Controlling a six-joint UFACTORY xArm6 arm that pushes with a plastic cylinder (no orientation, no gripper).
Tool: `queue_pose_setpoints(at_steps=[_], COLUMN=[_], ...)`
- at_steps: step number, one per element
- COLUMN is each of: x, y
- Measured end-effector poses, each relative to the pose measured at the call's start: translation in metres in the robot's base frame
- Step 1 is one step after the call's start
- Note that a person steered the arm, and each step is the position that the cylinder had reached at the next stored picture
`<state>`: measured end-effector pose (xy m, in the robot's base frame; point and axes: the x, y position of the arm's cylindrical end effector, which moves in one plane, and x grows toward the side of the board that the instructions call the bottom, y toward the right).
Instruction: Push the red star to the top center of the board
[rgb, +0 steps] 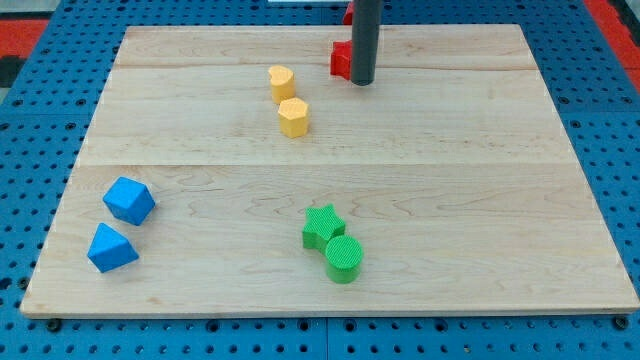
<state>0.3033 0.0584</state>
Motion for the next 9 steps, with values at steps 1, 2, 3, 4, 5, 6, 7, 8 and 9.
queue_pose_setpoints(at_steps=[1, 2, 3, 4, 5, 6, 7, 8, 9], x=[0.018, 0.018, 0.015, -0.004, -0.004, -0.012, 0.002, -0.005, -0.05], y=[-0.006, -0.082, -0.134, -0.095, -0.1, -0.1, -0.082, -0.076, -0.072])
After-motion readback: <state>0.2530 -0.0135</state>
